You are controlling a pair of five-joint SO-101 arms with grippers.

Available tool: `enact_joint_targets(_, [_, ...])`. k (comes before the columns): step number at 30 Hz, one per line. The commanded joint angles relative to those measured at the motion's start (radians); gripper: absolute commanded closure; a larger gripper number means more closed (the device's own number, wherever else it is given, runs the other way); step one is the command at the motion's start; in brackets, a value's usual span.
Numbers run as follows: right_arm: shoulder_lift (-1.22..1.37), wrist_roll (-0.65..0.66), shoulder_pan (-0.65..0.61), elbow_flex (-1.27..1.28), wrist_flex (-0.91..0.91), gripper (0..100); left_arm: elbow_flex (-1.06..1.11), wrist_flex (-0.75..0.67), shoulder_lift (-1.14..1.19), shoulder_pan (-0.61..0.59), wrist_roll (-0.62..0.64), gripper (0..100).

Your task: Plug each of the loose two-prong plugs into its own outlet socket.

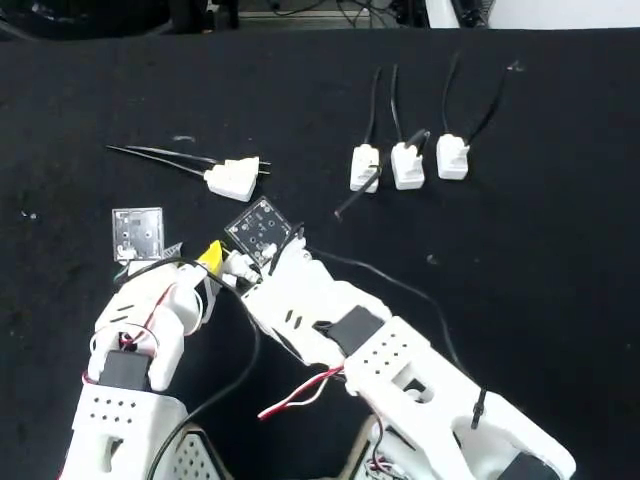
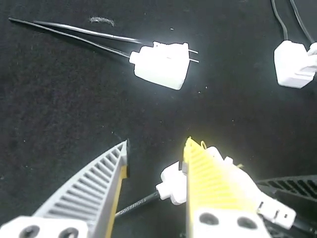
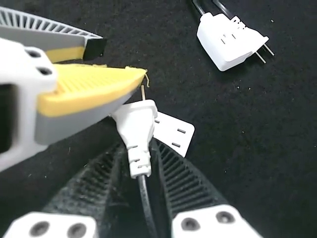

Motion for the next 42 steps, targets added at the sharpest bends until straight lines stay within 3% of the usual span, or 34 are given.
enact_joint_targets(1, [-0.062, -0.006, -0.011, -0.013, -0.043, 98.7, 0.013, 0.000, 0.009, 0.016, -0.046, 81])
enact_joint_targets(25, [-0.062, -0.009, -0.011, -0.019, -0.040, 98.8, 0.016, 0.006, 0.011, 0.027, -0.051, 81])
enact_joint_targets(29, [-0.062, -0.008, -0.011, -0.019, -0.040, 98.8, 0.036, 0.002, 0.011, 0.084, -0.127, 81])
enact_joint_targets(42, [-0.062, -0.006, -0.009, -0.021, -0.040, 98.8, 0.038, 0.002, 0.011, 0.090, -0.138, 81])
